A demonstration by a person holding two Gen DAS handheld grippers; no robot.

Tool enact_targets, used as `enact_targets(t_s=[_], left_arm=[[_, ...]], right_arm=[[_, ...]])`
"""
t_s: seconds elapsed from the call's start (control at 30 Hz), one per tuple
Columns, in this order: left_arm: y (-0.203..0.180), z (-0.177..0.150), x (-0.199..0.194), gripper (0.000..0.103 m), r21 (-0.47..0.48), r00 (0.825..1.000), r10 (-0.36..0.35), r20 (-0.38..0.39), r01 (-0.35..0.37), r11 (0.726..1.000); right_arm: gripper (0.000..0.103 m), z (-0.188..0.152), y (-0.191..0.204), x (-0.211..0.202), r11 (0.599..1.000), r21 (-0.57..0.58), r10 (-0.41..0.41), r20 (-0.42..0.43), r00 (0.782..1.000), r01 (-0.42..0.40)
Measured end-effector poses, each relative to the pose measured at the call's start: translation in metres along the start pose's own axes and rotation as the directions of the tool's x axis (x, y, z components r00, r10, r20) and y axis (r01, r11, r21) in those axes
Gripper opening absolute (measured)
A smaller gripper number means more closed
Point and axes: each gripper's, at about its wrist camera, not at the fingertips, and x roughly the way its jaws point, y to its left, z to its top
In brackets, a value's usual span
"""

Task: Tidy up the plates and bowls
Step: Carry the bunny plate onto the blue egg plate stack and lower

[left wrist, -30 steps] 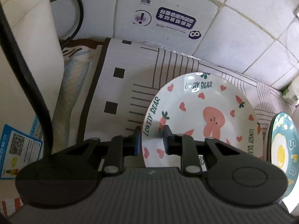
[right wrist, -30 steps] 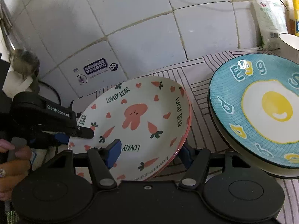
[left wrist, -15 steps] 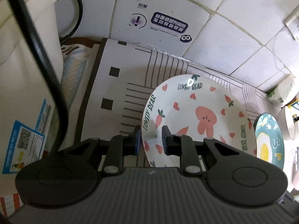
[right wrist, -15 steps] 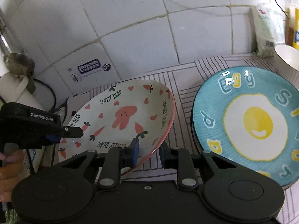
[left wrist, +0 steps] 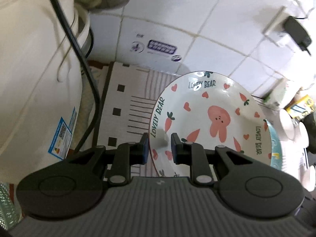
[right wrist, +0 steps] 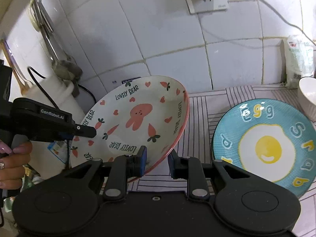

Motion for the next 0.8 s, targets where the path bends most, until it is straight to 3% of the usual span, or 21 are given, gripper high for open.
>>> enact_targets(t_s=[0.3,0.47,0.8], left_arm=[[-0.055,0.000,-0.035,0.020,0.158,0.993,-0.109,0.040,0.102,0.982],[-0.084,0.000,-0.040,0.020,0.184,0.983,-0.181,0.015,0.175,0.967],[-0.140,0.003,0.012,0.021,0.230,0.959,-0.270,-0.082,0.282,0.931]], right_arm=[[0.028,0.004,-0.024,-0.054,0.994,0.109,-0.029,0.065,0.997,0.022],[0.028,0.001,-0.039,-0.086,0.988,0.138,-0.078,0.086,0.993,0.065],[0.028,-0.010,-0.089,-0.104,0.960,0.244,-0.157,0.064,0.985,0.138]])
